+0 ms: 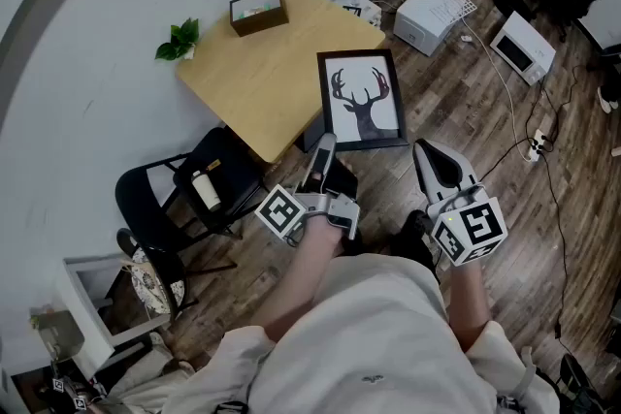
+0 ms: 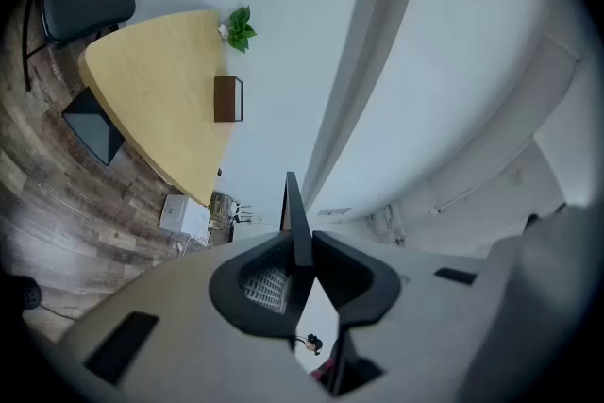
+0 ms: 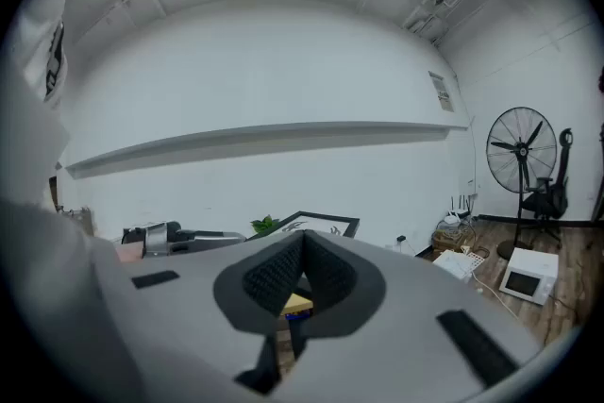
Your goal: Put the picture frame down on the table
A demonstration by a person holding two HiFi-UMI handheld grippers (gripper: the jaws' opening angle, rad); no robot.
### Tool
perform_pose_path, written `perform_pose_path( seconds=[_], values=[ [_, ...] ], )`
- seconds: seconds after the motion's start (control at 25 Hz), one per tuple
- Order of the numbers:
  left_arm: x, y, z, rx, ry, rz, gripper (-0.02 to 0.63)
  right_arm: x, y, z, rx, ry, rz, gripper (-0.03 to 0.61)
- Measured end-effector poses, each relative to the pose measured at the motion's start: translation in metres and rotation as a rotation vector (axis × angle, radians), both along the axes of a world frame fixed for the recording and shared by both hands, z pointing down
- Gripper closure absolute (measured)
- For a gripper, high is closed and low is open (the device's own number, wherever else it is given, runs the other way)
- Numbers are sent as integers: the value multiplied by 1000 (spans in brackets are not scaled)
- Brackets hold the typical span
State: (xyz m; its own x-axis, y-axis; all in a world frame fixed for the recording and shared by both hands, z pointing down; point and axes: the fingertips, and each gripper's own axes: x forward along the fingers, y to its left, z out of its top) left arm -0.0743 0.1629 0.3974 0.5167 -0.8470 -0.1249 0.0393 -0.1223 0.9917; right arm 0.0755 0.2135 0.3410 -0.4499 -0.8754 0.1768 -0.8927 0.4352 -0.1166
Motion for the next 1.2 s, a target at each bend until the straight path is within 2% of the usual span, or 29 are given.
perform_pose_path(
  seconds=[0.4,0.88,1.2],
  values=[
    [0,1,-1,-2,11,7,546,1,1,-3,7,1,27,580],
    [0,2,-2,-9,-5,6,546,7,5,-5,13,-60,67,580],
    [-24,-9,8,-41,15,11,546,-20,-1,5,-18,-59,66,580]
  ],
)
